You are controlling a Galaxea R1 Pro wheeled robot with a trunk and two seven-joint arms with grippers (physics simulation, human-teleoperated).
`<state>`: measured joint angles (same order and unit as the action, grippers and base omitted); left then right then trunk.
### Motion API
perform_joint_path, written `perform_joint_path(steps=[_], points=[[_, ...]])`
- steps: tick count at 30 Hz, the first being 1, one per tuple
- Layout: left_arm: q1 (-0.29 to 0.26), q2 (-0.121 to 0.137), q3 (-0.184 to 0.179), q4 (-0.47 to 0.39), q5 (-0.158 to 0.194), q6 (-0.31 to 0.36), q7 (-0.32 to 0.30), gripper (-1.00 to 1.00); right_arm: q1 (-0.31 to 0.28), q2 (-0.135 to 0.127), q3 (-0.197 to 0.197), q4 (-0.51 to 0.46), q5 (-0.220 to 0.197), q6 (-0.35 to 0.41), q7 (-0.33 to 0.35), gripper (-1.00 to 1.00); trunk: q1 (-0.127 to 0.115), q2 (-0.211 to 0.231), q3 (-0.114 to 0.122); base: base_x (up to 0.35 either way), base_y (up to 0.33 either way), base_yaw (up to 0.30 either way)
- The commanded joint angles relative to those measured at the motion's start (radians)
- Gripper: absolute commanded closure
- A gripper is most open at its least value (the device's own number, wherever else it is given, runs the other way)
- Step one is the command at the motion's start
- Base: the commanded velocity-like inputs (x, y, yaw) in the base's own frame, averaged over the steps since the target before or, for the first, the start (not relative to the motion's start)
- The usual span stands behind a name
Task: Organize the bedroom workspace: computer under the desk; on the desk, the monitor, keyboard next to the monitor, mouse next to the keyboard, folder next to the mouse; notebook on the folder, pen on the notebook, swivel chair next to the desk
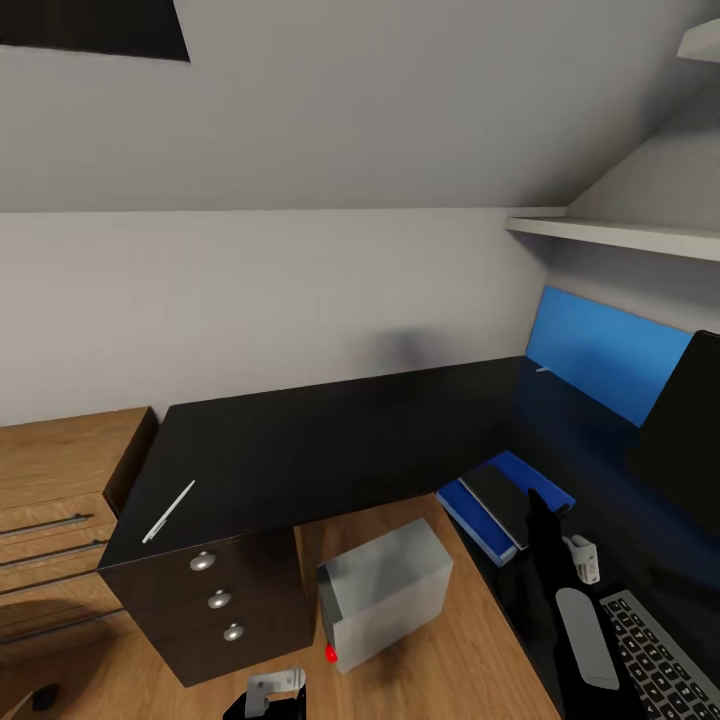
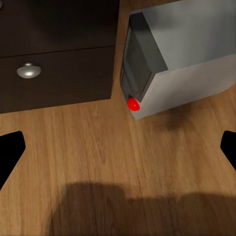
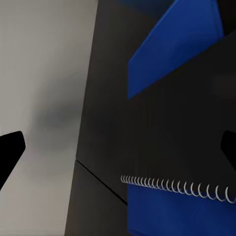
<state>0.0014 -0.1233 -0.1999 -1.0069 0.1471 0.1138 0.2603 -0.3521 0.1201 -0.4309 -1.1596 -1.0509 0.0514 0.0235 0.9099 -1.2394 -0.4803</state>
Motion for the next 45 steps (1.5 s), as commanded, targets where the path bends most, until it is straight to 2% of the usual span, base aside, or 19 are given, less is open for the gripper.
perform_joint_path(steps=[1,8,15,19,21,24,27,28,29,31,32,33,36,38,40,42,43,45], points=[[0.0,0.001,-0.003,-0.002,0.009,0.004,0.007,-1.0,-0.001,0.001,-0.003,-0.001,-0.009,0.005,0.003,-1.0,0.0,-0.001,-0.001,0.0,0.0,0.0],[0.0,0.0,-0.003,-0.003,0.011,0.004,0.005,-1.0,-0.001,0.003,-0.003,-0.033,-0.008,0.0,0.01,-1.0,0.0,-0.001,-0.001,0.0,0.0,0.0],[0.0,0.0,-0.001,-0.002,0.011,0.005,0.006,-1.0,-0.001,0.015,0.003,-0.076,-0.01,0.001,0.011,-1.0,-0.027,0.048,0.021,0.0,0.0,0.0],[0.0,0.001,0.003,0.003,0.011,0.007,0.009,-1.0,-0.001,0.017,0.055,-0.071,-0.011,-0.004,0.01,-1.0,-0.038,0.069,0.031,0.0,0.0,0.086],[0.0,0.002,0.02,0.015,0.011,0.007,0.009,-1.0,-0.001,0.017,0.073,-0.067,-0.011,-0.006,0.009,-1.0,-0.038,0.069,0.032,0.0,0.0,0.202],[0.0,0.002,0.074,0.063,0.011,0.006,0.007,-1.0,-0.001,0.017,0.117,-0.049,-0.009,-0.008,0.007,-1.0,-0.038,0.069,0.034,0.0,0.0,0.233],[0.0,0.013,0.111,0.147,0.01,-0.006,0.005,-1.0,-0.001,0.017,0.189,-0.023,-0.005,-0.038,0.005,-1.0,-0.038,0.069,0.036,0.0,0.0,0.252],[0.0,0.021,0.115,0.162,0.01,-0.014,0.004,-1.0,-0.001,0.017,0.208,-0.018,-0.004,-0.049,0.005,-1.0,-0.038,0.069,0.036,0.0,0.0,0.258],[0.0,0.037,0.122,0.186,0.01,-0.038,0.003,-1.0,-0.001,0.017,0.247,-0.008,0.001,-0.077,0.003,-1.0,-0.038,0.069,0.037,0.0,0.0,0.262],[0.0,0.051,0.126,0.205,0.01,-0.072,0.001,-1.0,-0.001,0.016,0.288,0.001,0.007,-0.111,0.0,-1.0,-0.038,0.069,0.038,0.0,0.0,0.265],[0.0,0.057,0.129,0.213,0.01,-0.091,0.001,-1.0,-0.001,0.016,0.326,0.012,0.012,-0.148,-0.007,-1.0,-0.038,0.069,0.038,0.0,0.0,0.268],[0.0,0.064,0.131,0.232,0.011,-0.128,0.0,-1.0,-0.001,0.016,0.344,0.017,0.014,-0.169,-0.012,-1.0,-0.038,0.069,0.039,0.0,0.0,0.268],[0.0,0.07,0.132,0.261,0.01,-0.176,0.0,-1.0,0.0,0.015,0.391,0.034,0.019,-0.233,-0.025,-1.0,-0.038,0.069,0.04,0.0,0.0,0.269],[0.0,0.073,0.131,0.284,0.009,-0.209,0.0,-1.0,-0.001,0.015,0.437,0.054,0.022,-0.296,-0.034,-1.0,-0.038,0.069,0.041,0.0,0.0,0.27],[0.0,0.074,0.13,0.302,0.008,-0.234,0.0,-1.0,-0.001,0.016,0.54,0.092,0.024,-0.383,-0.041,-1.0,-0.038,0.069,0.042,0.0,0.0,0.271],[0.0,0.074,0.129,0.305,0.008,-0.238,0.0,-1.0,-0.001,0.016,0.589,0.108,0.026,-0.415,-0.042,-1.0,-0.038,0.069,0.043,0.0,0.0,0.271],[0.0,0.074,0.129,0.307,0.007,-0.241,0.0,-1.0,-0.001,0.016,0.64,0.125,0.028,-0.45,-0.045,-1.0,-0.038,0.069,0.043,0.0,0.0,0.271],[0.0,0.074,0.128,0.308,0.007,-0.243,0.0,-1.0,-0.001,0.016,0.687,0.144,0.03,-0.49,-0.05,-1.0,-0.038,0.069,0.044,0.0,0.0,0.271]])
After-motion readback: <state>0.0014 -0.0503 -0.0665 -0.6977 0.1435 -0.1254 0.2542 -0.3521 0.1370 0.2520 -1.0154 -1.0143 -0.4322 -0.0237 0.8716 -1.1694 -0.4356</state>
